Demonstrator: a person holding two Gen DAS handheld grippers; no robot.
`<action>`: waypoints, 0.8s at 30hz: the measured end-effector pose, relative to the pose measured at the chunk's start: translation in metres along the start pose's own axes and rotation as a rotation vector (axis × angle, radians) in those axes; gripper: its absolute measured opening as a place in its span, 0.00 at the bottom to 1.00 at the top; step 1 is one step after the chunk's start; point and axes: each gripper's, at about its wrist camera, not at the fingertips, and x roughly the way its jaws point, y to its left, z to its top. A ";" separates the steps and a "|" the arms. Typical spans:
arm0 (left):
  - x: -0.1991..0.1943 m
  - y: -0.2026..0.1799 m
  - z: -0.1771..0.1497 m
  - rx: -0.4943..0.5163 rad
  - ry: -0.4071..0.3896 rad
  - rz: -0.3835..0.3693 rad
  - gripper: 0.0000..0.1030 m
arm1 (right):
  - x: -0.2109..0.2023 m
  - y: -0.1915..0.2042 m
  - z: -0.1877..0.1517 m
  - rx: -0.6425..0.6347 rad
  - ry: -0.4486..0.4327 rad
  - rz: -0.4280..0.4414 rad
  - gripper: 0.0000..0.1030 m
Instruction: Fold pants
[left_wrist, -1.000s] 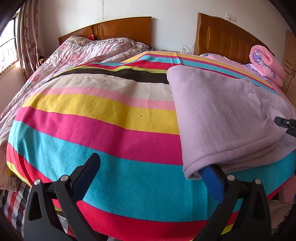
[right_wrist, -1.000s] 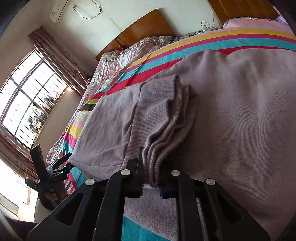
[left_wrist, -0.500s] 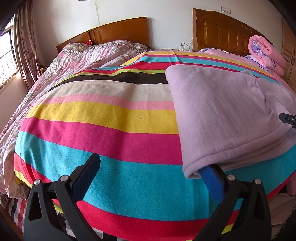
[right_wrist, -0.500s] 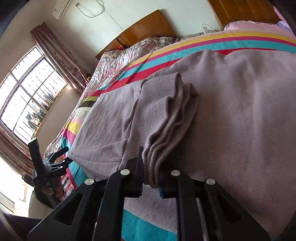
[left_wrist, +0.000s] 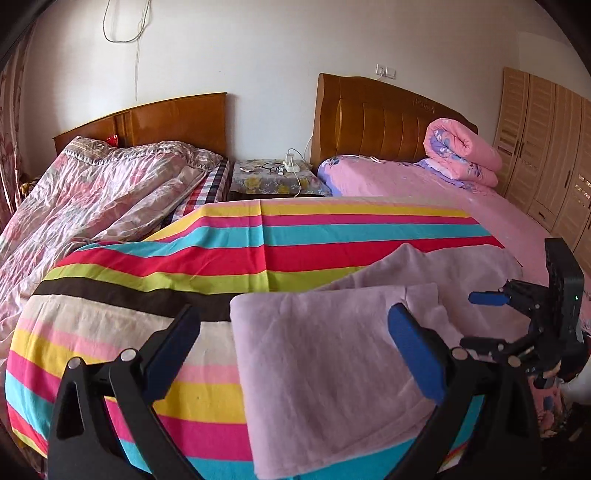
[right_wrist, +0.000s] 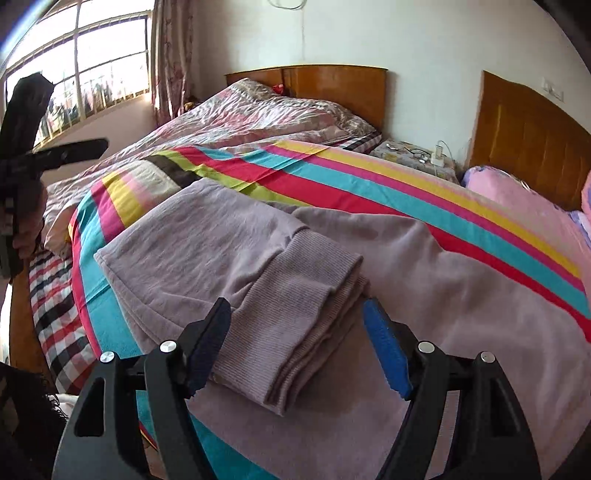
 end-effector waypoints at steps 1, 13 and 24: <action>0.020 -0.006 0.008 -0.007 0.029 0.000 0.99 | 0.009 0.007 0.007 -0.052 0.018 0.010 0.71; 0.139 -0.020 -0.025 -0.017 0.269 0.162 0.99 | 0.064 -0.007 0.003 -0.114 0.112 0.081 0.73; 0.150 -0.015 -0.035 -0.004 0.262 0.189 0.99 | 0.063 -0.008 0.000 -0.085 0.109 0.080 0.75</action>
